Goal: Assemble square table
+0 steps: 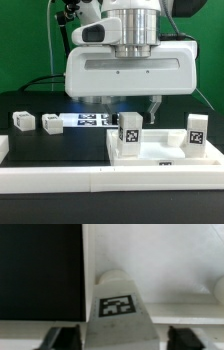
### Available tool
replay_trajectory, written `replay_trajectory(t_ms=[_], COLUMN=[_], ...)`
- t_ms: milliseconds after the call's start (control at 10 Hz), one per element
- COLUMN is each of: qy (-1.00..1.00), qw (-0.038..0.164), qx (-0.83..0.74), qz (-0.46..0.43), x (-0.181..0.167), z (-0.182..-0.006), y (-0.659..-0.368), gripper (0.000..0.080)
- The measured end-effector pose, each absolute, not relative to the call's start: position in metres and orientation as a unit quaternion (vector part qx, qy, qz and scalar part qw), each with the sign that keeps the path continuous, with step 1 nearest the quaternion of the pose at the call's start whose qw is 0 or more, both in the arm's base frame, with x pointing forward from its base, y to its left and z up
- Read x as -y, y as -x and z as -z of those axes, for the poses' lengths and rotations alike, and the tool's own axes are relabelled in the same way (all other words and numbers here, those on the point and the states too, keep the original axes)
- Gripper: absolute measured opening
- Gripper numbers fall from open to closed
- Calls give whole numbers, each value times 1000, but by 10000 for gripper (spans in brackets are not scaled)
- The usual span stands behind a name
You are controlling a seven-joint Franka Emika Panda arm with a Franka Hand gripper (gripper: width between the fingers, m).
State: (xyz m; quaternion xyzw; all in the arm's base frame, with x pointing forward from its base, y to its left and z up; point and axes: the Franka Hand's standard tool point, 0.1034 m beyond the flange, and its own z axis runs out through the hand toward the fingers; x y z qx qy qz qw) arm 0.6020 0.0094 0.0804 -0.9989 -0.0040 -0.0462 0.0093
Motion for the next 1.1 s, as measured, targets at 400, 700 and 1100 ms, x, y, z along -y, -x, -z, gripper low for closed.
replay_trajectory(t_ms=[400,700,1100], qy=[991,954,893], qw=[17,29,38], qx=[-126,-297,-447], qz=[45,43,37], x=[-7,-7,-7], z=[-80,-80,-79], y=[-601,-601,-601], gripper=[288,288,290])
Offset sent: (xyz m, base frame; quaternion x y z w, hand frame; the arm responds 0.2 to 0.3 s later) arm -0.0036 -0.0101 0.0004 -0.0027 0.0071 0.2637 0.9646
